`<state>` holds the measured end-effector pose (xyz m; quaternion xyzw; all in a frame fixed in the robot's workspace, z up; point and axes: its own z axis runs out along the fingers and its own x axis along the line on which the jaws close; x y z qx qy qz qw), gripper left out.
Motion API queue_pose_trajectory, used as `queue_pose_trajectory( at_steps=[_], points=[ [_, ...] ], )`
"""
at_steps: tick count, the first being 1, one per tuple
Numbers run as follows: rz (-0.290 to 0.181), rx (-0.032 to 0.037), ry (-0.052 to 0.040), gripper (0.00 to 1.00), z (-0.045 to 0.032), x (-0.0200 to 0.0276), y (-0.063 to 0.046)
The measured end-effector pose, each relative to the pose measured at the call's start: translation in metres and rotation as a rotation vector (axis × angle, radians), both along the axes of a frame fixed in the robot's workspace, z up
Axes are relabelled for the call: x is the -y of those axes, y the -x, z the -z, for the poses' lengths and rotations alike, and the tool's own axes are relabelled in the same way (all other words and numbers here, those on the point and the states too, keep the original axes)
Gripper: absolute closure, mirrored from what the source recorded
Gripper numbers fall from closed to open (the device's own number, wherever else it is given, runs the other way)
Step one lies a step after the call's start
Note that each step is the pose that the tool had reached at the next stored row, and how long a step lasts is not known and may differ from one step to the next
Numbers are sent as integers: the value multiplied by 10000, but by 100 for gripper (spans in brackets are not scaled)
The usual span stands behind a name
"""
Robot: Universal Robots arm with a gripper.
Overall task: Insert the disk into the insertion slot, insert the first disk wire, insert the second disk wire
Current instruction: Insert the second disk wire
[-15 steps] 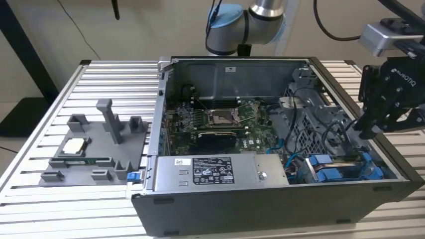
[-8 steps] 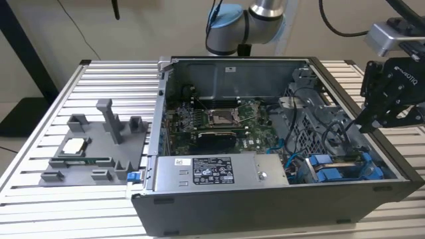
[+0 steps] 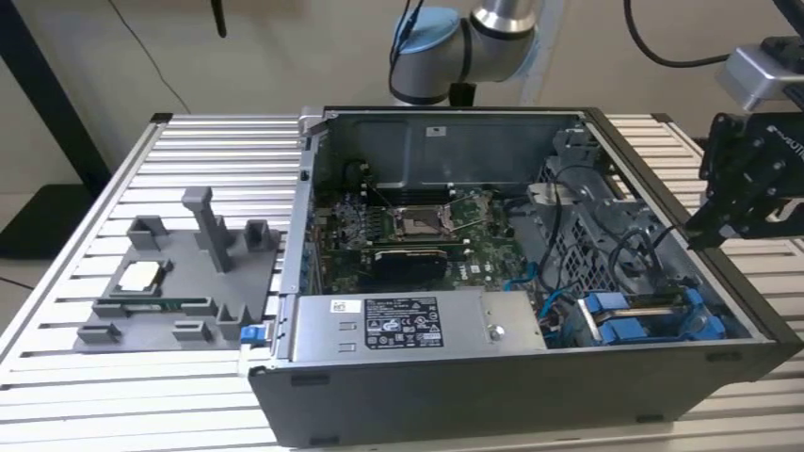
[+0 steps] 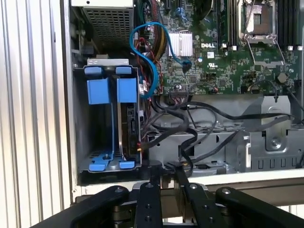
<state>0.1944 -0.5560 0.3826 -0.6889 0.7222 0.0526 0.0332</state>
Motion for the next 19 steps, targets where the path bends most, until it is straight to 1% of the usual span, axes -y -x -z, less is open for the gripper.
queue_pose_trajectory(
  at_steps=[1,2,4,5,7,8,14,16,17,19],
  points=[
    [0,-34,-7,73,2,0,-19],
    [0,-93,-15,73,5,0,-32],
    [0,-266,-22,75,11,1,-53],
    [-1,-349,-27,83,14,2,-59],
    [-10,-454,-40,83,26,3,-64],
    [-14,-483,-44,83,31,3,-65],
    [-14,-489,-49,83,32,3,-66],
    [-14,-489,-47,81,32,3,-66],
    [-14,-489,-47,75,34,3,-66],
    [-14,-489,-49,75,40,3,-66]
  ],
)
